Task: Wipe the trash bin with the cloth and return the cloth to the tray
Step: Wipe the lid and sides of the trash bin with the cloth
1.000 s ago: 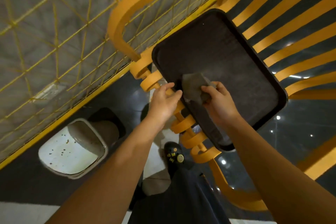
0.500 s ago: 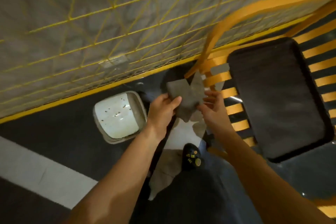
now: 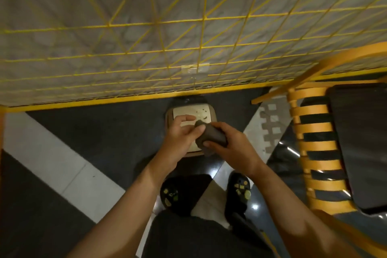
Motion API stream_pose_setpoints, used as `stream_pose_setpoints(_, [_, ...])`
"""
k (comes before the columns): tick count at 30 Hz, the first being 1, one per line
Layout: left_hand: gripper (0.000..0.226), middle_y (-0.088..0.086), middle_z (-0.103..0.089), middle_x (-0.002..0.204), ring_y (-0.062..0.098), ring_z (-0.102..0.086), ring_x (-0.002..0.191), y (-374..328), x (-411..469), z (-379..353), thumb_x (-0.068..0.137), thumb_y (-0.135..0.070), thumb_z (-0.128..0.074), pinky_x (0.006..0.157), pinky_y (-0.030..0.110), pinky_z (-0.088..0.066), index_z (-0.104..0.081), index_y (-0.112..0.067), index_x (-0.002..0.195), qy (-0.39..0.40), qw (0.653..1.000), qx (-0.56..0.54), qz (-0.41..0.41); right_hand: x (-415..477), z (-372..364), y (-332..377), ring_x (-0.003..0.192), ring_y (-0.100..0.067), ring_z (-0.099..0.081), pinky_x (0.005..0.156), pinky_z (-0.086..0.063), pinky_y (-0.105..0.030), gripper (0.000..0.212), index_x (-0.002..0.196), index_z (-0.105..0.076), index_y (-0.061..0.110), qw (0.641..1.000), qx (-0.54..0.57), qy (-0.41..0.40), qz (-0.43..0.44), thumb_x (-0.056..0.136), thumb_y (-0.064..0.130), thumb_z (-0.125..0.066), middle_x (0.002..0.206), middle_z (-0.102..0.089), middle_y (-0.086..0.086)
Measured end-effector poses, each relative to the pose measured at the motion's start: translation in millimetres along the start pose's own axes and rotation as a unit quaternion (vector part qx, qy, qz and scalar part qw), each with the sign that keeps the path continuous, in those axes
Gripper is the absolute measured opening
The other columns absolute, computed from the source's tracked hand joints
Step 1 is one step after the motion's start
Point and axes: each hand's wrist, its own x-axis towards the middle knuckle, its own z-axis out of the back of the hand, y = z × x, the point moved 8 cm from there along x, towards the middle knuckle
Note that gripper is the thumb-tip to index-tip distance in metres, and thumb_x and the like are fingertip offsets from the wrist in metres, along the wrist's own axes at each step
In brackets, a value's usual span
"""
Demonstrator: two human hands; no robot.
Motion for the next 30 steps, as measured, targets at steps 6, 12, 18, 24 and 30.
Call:
stream_pose_setpoints(6, [0.042, -0.007, -0.048, 0.125, 0.005, -0.048, 0.112, 36, 11, 9, 0.080, -0.036, -0.065, 0.094, 0.025, -0.044, -0.052, -0.035, 0.119, 0.013, 0.997, 0.060, -0.047, 5, -23, -37, 0.078, 0.008, -0.060, 0.066, -0.049, -0.007, 0.024, 0.103, -0.058, 0.020, 0.991, 0.111, -0.022, -0.066, 0.082, 0.023, -0.068, 0.090, -0.060, 0.013])
stream_pose_setpoints(12, [0.070, 0.001, -0.060, 0.124, 0.018, -0.057, 0.114, 108, 34, -14, 0.065, -0.050, -0.068, 0.099, 0.037, -0.045, -0.052, -0.021, 0.127, 0.047, 0.992, -0.113, 0.013, 16, -56, -86, 0.080, -0.002, -0.061, 0.059, -0.050, -0.009, 0.022, 0.095, -0.051, 0.025, 0.969, 0.223, -0.021, -0.109, 0.081, 0.030, -0.067, 0.090, -0.058, 0.010])
stream_pose_setpoints(18, [0.044, 0.011, -0.068, 0.108, 0.018, -0.067, 0.096, 147, 44, -34, 0.077, -0.024, -0.062, 0.072, 0.022, -0.055, -0.060, -0.003, 0.116, 0.011, 0.960, -0.278, -0.012, 10, -78, -125, 0.092, -0.013, -0.064, 0.074, -0.054, -0.021, 0.013, 0.093, -0.056, 0.024, 0.968, 0.234, -0.030, -0.082, 0.086, 0.034, -0.059, 0.095, -0.063, 0.004])
stream_pose_setpoints(24, [0.037, 0.012, -0.060, 0.121, 0.025, -0.060, 0.108, 167, 13, -33, 0.092, -0.025, -0.051, 0.082, 0.036, -0.055, -0.049, -0.013, 0.127, -0.023, 0.926, -0.376, -0.027, -25, -62, -132, 0.099, -0.014, -0.060, 0.087, -0.050, -0.034, 0.035, 0.111, -0.059, 0.021, 0.969, 0.220, -0.074, -0.088, 0.093, 0.047, -0.043, 0.108, -0.064, 0.001])
stream_pose_setpoints(30, [0.041, 0.012, -0.059, 0.123, 0.022, -0.061, 0.099, 173, -64, -31, 0.092, -0.029, -0.051, 0.065, 0.034, -0.056, -0.047, -0.012, 0.129, -0.078, 0.905, -0.419, 0.009, -101, -22, -112, 0.084, -0.008, -0.057, 0.088, -0.048, -0.036, 0.028, 0.109, -0.060, 0.016, 0.967, 0.214, -0.131, -0.041, 0.095, 0.035, -0.045, 0.089, -0.061, 0.008])
